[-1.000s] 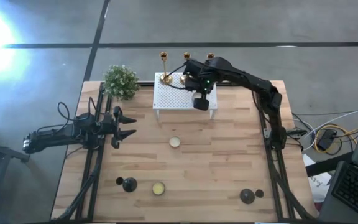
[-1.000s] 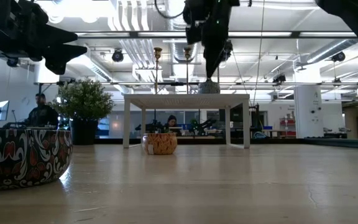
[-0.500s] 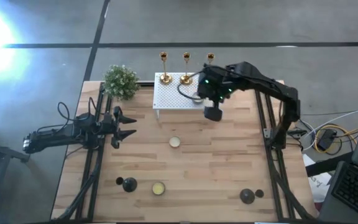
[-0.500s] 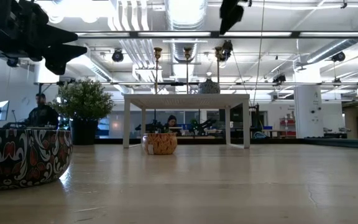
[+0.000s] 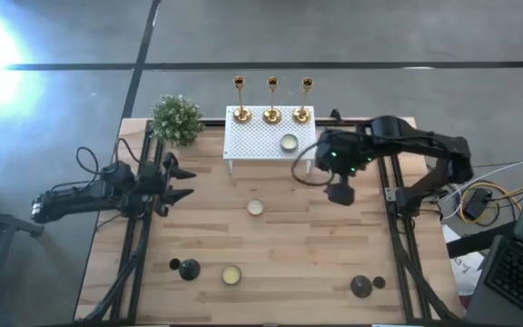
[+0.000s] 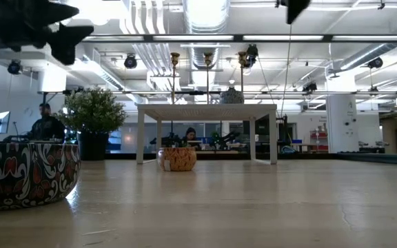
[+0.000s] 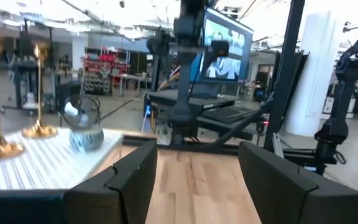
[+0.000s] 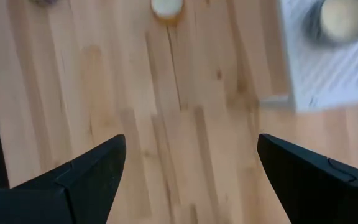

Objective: Pick & Place candle stick holders
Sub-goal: Put the orange scented candle on the shelf aligned with the other scented candle

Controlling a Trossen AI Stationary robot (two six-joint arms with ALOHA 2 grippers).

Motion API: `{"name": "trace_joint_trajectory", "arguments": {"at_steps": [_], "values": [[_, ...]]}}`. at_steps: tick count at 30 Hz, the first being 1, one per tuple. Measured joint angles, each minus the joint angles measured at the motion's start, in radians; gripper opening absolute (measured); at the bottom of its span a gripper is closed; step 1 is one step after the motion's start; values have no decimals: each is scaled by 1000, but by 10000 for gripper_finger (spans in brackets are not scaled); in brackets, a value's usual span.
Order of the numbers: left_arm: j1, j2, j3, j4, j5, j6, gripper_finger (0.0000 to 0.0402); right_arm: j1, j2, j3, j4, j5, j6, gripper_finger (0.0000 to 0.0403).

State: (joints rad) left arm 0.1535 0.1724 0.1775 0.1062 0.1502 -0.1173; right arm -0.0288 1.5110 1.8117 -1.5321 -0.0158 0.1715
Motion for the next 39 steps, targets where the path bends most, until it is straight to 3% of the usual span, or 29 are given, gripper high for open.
{"name": "trace_joint_trajectory", "arguments": {"at_steps": [8,11,16,19,24,30,39], "values": [[0,155,137,-33,-21,121,232,4,-233,-278,67,69,72,359],[0,234,170,-36,-21,149,232,42,-377,-407,287,73,55,359],[0,348,200,-30,-21,195,232,113,-642,-645,643,70,-116,359],[0,397,203,-28,-21,215,232,116,-761,-729,660,68,-194,359],[0,468,199,-27,-41,228,232,117,-930,-851,693,61,-96,359],[0,540,210,-24,-43,239,232,116,-1124,-1021,879,64,-91,359],[-3,653,281,-93,-48,245,232,116,-1286,-1110,894,69,-164,359]]}}
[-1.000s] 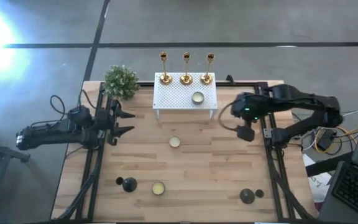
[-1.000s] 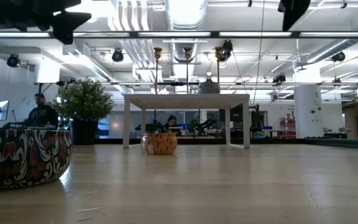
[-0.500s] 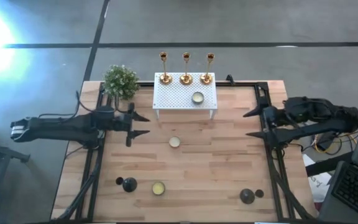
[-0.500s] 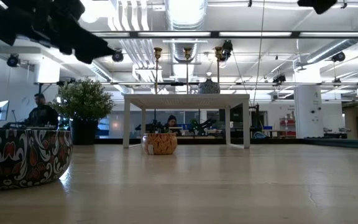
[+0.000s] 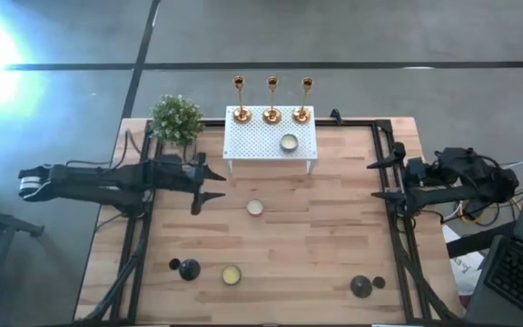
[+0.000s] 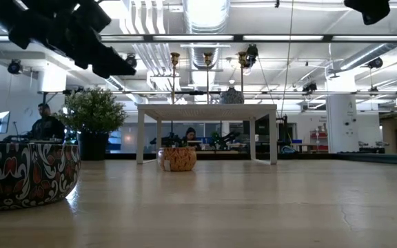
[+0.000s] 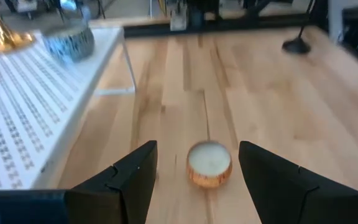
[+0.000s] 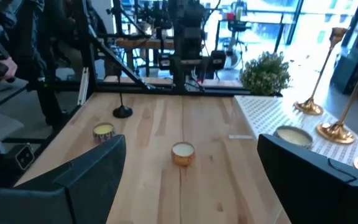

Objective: Pick & Place candle stick holders
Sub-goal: Put the orange scented candle on the shelf aligned with the other scented candle

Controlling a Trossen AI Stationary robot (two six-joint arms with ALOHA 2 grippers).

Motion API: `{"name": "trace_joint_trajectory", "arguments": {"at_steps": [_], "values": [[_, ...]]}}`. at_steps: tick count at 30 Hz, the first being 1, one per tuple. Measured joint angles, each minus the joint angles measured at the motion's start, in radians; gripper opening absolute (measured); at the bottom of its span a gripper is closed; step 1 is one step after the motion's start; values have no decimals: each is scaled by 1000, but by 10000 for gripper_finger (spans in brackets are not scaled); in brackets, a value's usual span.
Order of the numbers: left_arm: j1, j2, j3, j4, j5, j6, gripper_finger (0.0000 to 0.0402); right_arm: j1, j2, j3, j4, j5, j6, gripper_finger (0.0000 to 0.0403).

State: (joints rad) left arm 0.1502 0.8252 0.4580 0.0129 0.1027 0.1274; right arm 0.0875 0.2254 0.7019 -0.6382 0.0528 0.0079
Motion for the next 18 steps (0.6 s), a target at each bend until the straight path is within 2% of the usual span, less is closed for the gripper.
{"name": "trace_joint_trajectory", "arguments": {"at_steps": [6,13,18], "values": [[-4,176,112,-68,-24,7,232,0,-35,-14,-1,0,-9,359],[-4,394,337,-223,-65,21,233,0,-27,-16,0,0,-8,359],[-4,532,500,-378,-98,29,263,0,-25,-16,-1,0,-8,359]]}}
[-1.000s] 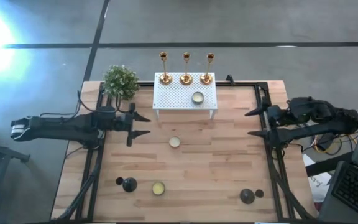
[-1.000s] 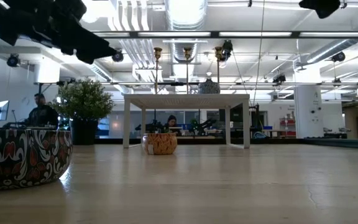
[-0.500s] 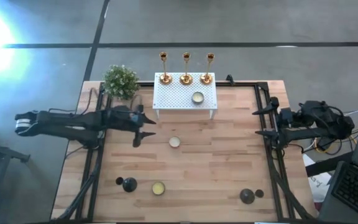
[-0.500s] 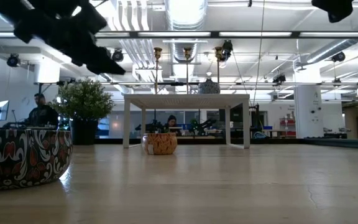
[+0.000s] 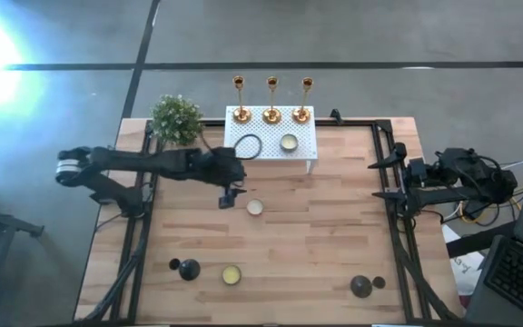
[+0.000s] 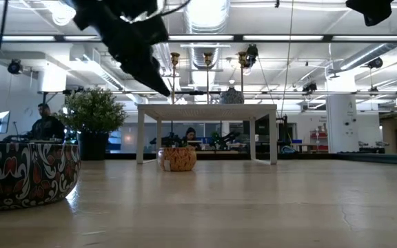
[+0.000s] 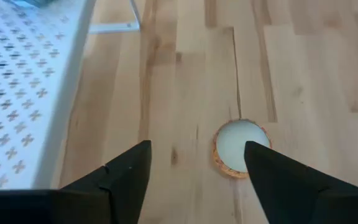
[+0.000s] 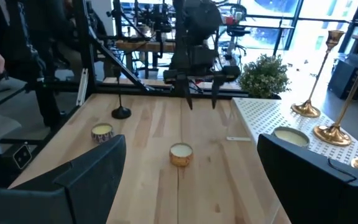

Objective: Pick & Place candle stick holders
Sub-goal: Put the orange scented candle on the shelf aligned with the other scented candle

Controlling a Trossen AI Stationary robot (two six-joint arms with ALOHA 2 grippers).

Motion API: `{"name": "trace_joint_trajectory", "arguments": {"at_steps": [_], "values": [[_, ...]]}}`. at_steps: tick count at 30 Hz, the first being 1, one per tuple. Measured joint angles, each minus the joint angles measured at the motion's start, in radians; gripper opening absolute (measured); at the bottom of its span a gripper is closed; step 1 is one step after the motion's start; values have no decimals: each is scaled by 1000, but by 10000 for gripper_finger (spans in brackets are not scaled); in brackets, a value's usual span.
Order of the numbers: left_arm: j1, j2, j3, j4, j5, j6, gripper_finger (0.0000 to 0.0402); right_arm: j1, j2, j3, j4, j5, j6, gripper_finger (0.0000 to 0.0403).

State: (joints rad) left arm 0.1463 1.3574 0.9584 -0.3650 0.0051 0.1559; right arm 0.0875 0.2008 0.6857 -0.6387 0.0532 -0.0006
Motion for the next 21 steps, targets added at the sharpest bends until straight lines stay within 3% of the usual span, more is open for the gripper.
{"name": "trace_joint_trajectory", "arguments": {"at_steps": [6,21], "values": [[0,126,103,-117,4,5,295,0,4,0,0,1,0,359],[-43,316,190,-171,94,6,298,0,5,0,0,1,-67,359]]}}
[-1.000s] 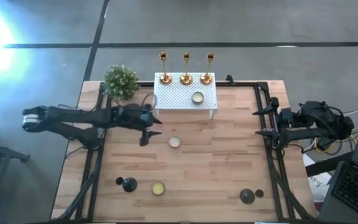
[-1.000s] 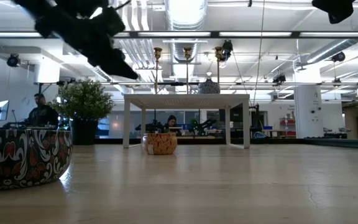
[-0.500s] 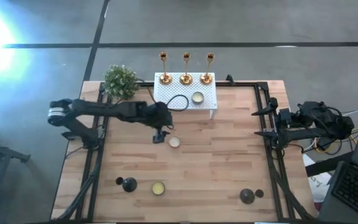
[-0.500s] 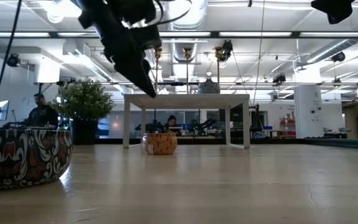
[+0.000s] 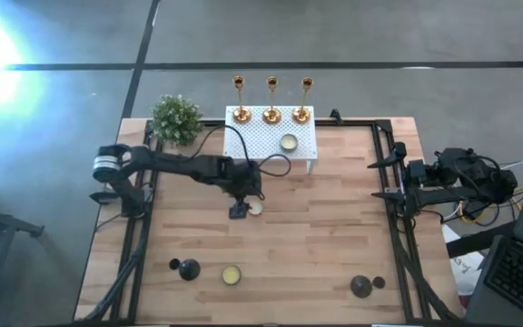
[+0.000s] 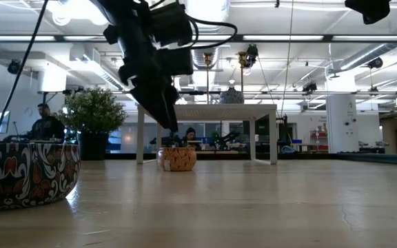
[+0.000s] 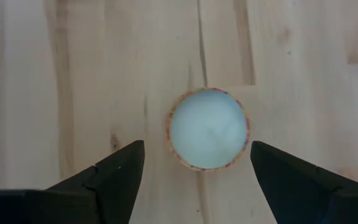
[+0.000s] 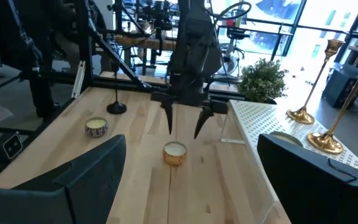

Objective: Pick & Place candle stick holders
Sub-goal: Put the orange scented candle on the shelf aligned with the other scented candle

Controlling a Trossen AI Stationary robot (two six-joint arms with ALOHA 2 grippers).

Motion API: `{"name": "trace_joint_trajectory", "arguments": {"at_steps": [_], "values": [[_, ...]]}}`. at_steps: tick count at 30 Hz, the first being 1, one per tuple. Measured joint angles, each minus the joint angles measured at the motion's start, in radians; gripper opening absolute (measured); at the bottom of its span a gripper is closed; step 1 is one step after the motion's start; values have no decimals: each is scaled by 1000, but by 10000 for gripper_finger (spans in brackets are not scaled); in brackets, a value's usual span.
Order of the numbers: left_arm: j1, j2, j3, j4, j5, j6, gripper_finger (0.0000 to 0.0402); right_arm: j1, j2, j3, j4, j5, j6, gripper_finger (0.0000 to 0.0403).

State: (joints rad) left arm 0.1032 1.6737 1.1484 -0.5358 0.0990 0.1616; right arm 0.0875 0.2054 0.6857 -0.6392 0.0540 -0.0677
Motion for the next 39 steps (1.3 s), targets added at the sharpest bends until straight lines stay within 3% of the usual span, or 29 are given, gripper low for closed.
{"name": "trace_joint_trajectory", "arguments": {"at_steps": [21,39], "values": [[-22,144,50,19,25,-35,298,0,0,0,0,-1,8,359],[-39,85,110,-3,39,-175,303,0,0,-10,-9,-1,46,359]]}}
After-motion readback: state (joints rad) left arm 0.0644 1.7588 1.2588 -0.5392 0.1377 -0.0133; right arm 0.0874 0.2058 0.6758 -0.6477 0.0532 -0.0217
